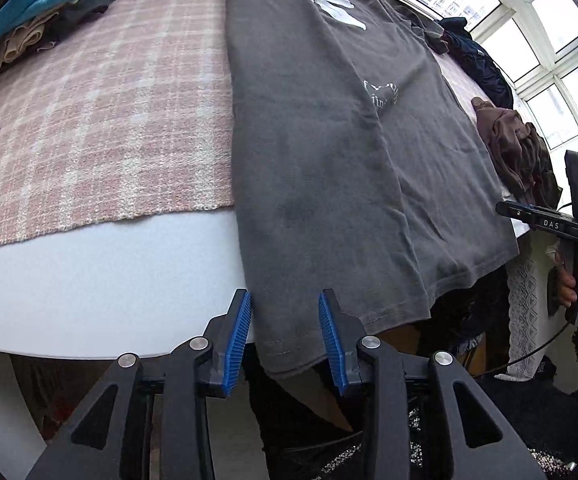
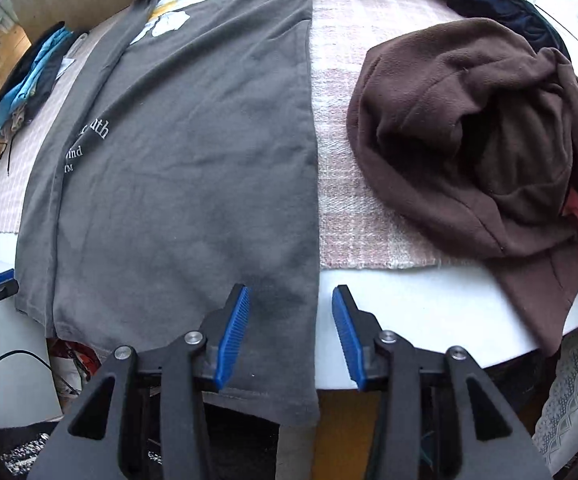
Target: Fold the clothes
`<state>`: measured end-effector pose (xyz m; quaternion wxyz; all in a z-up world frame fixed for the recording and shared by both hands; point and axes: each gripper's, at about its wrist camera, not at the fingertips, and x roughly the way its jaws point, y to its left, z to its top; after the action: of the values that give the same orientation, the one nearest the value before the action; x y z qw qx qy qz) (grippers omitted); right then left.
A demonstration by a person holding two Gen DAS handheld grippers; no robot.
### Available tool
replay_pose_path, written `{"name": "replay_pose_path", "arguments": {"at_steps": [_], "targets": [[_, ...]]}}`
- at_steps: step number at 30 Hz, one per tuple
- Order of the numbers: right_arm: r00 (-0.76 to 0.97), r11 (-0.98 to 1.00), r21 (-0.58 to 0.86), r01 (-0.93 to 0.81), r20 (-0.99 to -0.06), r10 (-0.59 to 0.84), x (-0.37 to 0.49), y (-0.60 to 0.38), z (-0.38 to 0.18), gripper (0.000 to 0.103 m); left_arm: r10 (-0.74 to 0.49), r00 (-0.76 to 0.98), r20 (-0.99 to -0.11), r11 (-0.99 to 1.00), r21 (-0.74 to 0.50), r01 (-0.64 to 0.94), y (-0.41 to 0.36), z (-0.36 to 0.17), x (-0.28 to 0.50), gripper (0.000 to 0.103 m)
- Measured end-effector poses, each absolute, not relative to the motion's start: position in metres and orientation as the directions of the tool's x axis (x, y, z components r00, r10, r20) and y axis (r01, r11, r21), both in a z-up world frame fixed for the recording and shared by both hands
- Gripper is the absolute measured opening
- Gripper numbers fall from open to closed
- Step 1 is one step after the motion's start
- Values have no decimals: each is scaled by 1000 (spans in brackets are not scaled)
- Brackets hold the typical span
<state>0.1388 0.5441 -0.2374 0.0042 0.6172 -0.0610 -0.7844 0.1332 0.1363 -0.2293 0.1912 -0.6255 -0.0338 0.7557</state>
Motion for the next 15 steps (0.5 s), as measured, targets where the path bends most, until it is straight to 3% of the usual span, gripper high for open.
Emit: {"name": "replay_pose_path", "arguments": {"at_steps": [1,2,3,4,8,12,15], "targets": [[-242,-995,85,-49,-968,-70,139,542,-238,38,329,-141,-934,-924,-287,-254,140,-230,133,34],[-247,-997,71,-30,-967,-62,140,540,-238,19,324,-143,-935,-924,-280,-260,143,-231,133,34],[-248,-998,61,-10,-967,-56,141,540,-236,7,321,-148,-935,-924,-275,-267,144,-231,134,33],[-241,-998,55,11,-969,-56,143,541,-233,4,316,-152,-936,-924,-268,-272,146,-230,134,29],[-212,-997,34,74,-976,-49,152,547,-220,3,299,-157,-941,-931,-253,-262,142,-224,135,27],[-170,-1000,-9,-19,-985,12,148,568,-237,2,292,-143,-946,-940,-256,-227,139,-232,131,29],[-180,-992,125,-15,-976,-120,149,570,-229,3,289,-147,-946,-942,-254,-218,141,-230,131,30]]}}
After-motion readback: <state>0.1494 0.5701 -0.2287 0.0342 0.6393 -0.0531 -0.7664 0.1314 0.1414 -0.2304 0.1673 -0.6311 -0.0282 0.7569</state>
